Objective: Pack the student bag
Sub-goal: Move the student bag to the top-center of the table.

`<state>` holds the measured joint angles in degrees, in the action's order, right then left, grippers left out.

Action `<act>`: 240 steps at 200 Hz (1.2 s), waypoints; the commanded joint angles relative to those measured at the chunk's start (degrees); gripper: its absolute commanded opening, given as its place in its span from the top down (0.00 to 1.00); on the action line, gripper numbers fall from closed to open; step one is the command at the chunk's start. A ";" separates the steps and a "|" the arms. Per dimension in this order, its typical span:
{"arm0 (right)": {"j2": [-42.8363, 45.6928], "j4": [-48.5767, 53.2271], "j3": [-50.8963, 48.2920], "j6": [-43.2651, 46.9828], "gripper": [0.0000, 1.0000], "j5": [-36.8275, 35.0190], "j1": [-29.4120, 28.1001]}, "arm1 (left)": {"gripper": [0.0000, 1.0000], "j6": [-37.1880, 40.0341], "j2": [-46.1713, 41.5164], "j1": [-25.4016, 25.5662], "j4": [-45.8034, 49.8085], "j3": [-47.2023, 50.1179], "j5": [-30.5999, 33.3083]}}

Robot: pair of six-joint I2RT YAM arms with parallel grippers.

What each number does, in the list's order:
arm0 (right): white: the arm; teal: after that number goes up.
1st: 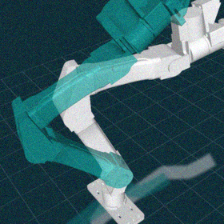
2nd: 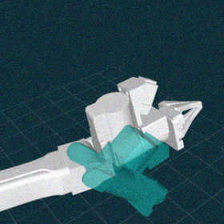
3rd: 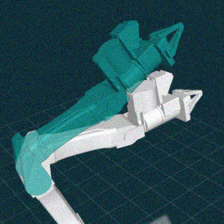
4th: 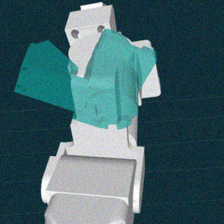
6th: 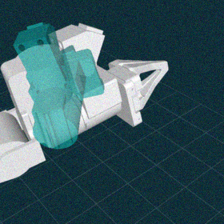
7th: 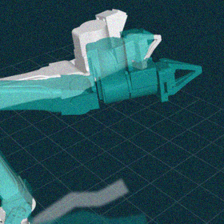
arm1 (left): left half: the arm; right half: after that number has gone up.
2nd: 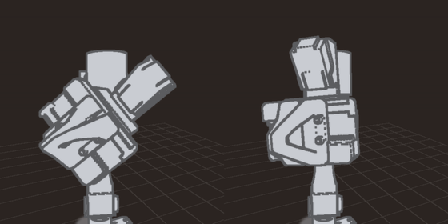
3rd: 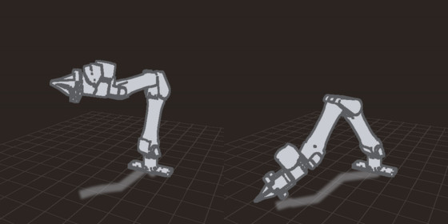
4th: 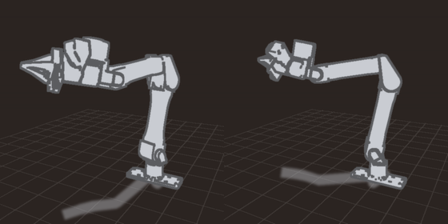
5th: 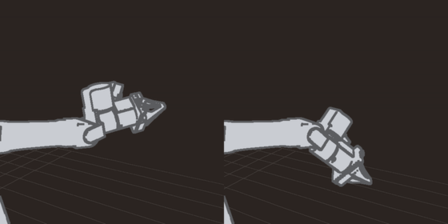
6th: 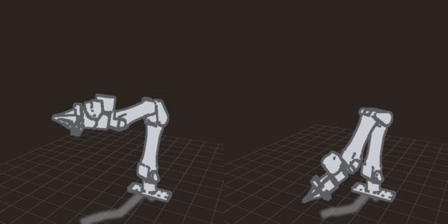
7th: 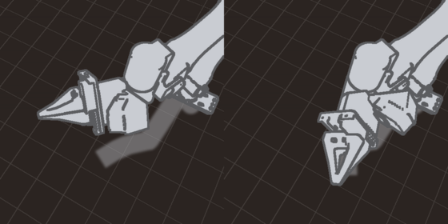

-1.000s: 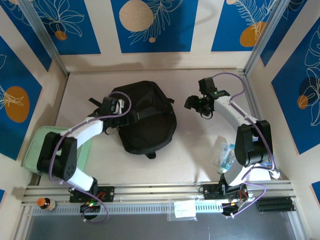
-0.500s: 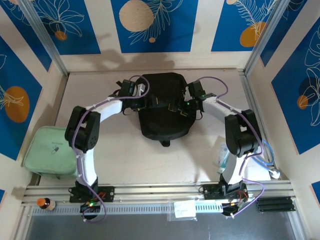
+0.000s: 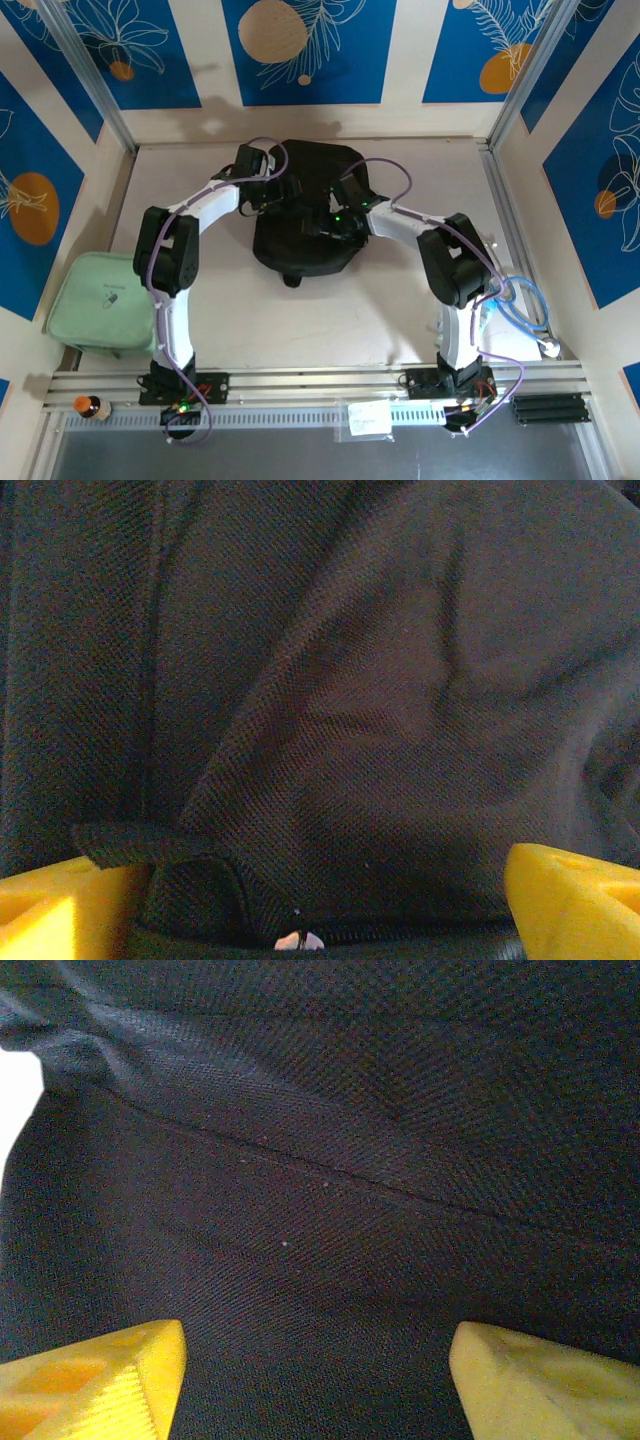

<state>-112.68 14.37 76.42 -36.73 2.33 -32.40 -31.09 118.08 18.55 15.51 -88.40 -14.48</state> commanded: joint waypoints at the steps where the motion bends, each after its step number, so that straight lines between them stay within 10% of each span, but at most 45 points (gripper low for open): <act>1: -7.46 -1.30 0.71 -2.26 0.28 3.18 -3.29 | 0.09 -1.72 -0.84 0.66 5.58 -0.98 0.23; 240: 24.60 3.09 -18.82 2.23 0.22 -2.18 13.93 | 0.00 5.08 -30.70 -10.55 17.63 17.24 19.37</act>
<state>-88.47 16.88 57.91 -36.42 0.38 -18.79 -28.12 91.42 10.26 28.88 -74.02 1.61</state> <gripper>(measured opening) 0.779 0.993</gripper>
